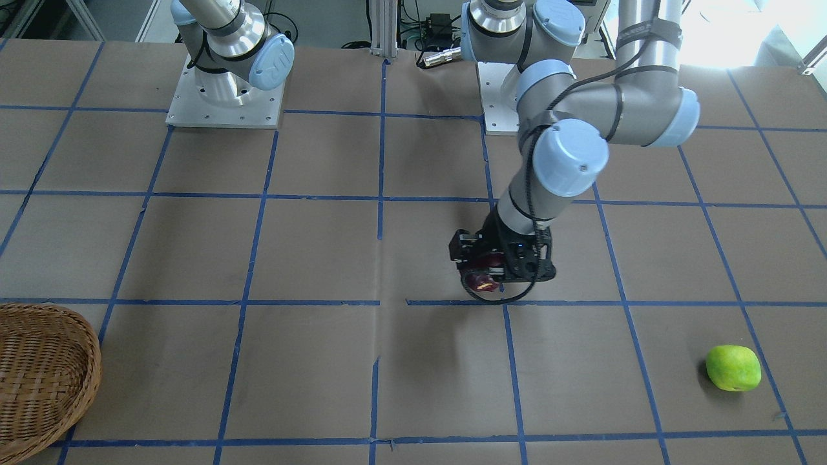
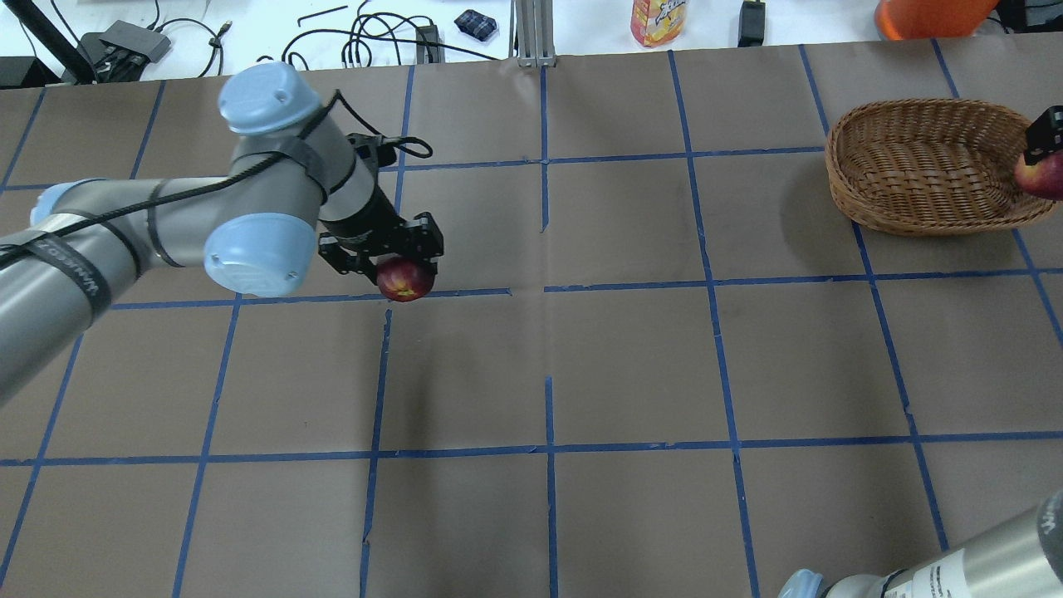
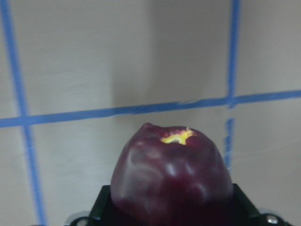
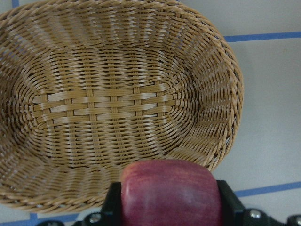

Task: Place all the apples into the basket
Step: 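Carry the dark red apple to the table center with the left gripper and release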

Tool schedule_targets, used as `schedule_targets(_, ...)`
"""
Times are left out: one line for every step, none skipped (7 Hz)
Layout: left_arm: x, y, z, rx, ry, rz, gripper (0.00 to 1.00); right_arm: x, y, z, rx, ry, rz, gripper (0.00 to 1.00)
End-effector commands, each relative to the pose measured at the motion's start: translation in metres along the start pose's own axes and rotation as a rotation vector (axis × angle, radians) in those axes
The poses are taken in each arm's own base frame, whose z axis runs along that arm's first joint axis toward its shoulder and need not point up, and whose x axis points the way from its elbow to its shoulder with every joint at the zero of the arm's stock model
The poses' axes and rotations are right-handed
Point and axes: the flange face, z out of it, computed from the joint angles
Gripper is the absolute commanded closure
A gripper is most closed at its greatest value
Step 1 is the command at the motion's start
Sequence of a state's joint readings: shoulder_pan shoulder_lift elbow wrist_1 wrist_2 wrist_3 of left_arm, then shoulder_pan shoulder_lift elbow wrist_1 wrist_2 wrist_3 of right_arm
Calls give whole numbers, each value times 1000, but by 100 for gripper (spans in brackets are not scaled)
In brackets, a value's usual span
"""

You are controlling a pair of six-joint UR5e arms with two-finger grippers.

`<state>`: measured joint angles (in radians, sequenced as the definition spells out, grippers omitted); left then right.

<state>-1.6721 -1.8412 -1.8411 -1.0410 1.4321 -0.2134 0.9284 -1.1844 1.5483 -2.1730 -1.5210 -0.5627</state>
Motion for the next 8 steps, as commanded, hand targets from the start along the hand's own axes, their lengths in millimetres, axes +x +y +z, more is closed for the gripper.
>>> schedule_targets(79, 17, 33, 43, 72, -83, 100, 23, -28, 24, 79, -35, -108, 62)
schedule_targets(125, 25, 27, 54, 138, -85, 100, 29, -38, 41, 101, -30, -138, 59)
schedule_targets(144, 21, 42, 37, 135, -107, 100, 31, -41, 50, 108, -31, -166, 52)
schedule_targets(159, 21, 50, 33, 134, -105, 100, 26, -48, 49, 179, -75, -188, 28)
schedule_targets(176, 23, 56, 43, 145, -85, 100, 23, -50, 54, 202, -106, -194, 3)
schedule_targets(194, 32, 66, 41, 149, -96, 100, 23, -49, 57, 199, -108, -213, 0)
schedule_targets(206, 30, 86, 45, 163, -112, 100, 23, -49, 55, 192, -104, -217, 0)
schedule_targets(222, 42, 96, 69, 178, -107, 100, 22, -47, 47, 186, -109, -211, 0)
